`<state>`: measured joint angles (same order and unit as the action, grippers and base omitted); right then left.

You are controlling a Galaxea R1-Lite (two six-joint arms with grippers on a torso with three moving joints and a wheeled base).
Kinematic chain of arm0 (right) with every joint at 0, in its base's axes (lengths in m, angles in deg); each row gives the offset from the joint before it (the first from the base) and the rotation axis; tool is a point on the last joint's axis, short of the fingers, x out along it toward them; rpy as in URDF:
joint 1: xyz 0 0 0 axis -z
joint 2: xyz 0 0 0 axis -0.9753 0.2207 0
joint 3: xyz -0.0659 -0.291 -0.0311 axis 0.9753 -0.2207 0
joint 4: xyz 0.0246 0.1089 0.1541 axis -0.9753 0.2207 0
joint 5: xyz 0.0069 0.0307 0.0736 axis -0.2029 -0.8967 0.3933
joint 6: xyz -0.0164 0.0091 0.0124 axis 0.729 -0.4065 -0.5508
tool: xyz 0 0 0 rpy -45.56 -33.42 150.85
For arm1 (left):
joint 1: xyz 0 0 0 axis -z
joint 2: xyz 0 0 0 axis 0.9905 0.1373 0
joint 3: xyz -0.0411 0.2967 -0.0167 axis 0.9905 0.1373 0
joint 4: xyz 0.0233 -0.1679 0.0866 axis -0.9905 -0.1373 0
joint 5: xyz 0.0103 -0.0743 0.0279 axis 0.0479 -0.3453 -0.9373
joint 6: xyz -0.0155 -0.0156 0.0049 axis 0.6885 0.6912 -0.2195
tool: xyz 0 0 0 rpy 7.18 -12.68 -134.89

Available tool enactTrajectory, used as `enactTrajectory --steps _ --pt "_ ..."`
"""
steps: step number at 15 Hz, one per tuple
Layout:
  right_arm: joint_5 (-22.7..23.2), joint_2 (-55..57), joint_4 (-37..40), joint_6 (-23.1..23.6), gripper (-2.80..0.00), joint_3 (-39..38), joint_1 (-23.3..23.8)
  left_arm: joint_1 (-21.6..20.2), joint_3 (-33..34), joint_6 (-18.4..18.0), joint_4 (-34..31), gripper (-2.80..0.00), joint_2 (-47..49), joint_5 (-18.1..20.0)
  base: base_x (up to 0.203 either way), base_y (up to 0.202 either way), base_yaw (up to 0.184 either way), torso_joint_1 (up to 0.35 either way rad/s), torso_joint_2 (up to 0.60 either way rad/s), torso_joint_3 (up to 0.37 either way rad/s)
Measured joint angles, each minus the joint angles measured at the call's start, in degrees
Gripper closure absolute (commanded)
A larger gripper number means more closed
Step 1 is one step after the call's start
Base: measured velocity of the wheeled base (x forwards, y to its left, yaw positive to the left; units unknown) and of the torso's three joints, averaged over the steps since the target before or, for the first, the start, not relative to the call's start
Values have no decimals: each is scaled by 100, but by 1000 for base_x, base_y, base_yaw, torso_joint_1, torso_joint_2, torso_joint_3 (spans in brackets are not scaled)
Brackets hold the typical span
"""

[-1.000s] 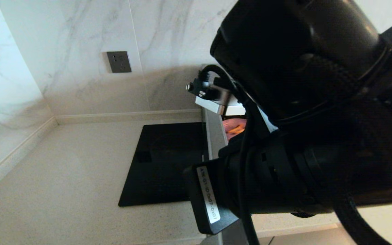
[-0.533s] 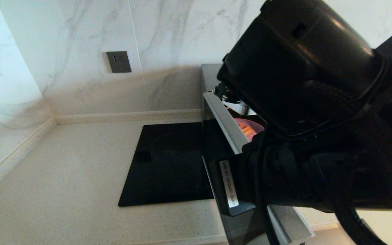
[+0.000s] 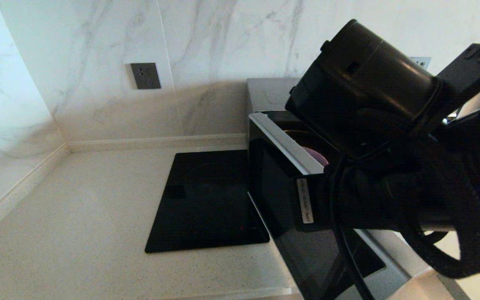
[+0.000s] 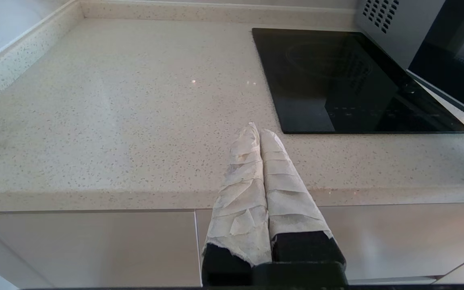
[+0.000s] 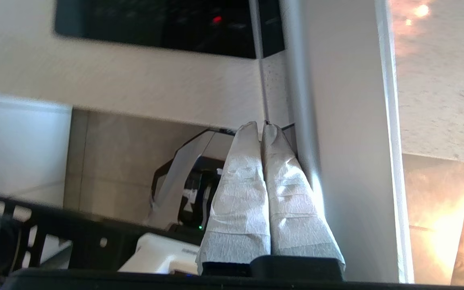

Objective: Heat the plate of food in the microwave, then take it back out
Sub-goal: Close the microwave oven

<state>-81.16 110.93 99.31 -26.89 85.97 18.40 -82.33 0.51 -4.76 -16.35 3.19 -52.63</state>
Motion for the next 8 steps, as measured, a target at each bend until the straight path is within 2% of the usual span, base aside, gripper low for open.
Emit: enactTrajectory --steps 8 --pt "-77 -145 0 -16 0 -136 846 -2 0 2 -2 0 0 5 0 0 0 0 0 0"
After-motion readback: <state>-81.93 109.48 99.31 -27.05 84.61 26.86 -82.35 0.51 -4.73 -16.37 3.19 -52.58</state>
